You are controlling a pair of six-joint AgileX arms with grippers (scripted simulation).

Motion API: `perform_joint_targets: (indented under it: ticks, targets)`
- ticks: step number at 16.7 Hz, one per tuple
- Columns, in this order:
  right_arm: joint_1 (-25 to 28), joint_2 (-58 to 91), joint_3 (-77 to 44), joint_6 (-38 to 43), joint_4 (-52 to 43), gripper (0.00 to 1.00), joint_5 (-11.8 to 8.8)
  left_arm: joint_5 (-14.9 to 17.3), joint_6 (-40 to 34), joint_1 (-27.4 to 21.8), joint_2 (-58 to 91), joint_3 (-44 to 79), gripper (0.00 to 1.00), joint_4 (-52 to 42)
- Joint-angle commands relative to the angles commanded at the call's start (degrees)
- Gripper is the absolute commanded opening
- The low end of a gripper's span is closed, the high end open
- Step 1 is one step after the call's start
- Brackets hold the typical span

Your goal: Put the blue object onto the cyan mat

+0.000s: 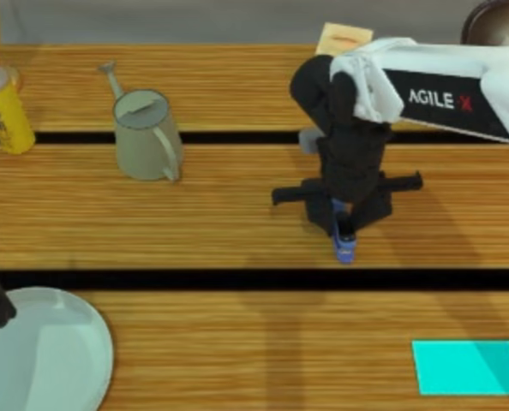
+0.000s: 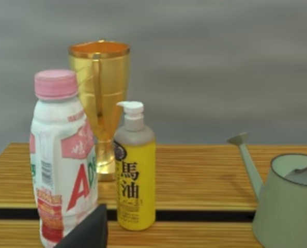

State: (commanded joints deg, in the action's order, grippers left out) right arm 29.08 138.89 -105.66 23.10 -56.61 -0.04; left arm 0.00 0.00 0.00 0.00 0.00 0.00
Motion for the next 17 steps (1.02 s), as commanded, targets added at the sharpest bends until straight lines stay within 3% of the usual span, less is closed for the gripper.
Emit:
perform_joint_targets:
  ticks: [6, 13, 17]
  targets:
    - [-0.1, -0.3, -0.9, -0.1, -1.0, 0.0, 0.1, 0.0, 0.0, 0.0, 0.0, 0.0, 1.0, 0.0]
    - [0.2, -3.6, -12.2, -0.1, -16.5, 0.0, 0.0, 0.0, 0.0, 0.0, 0.0, 0.0, 1.0, 0.0]
    - [0.2, -4.8, -14.8, -0.2, -19.5, 0.0, 0.0, 0.0, 0.0, 0.0, 0.0, 0.0, 1.0, 0.0]
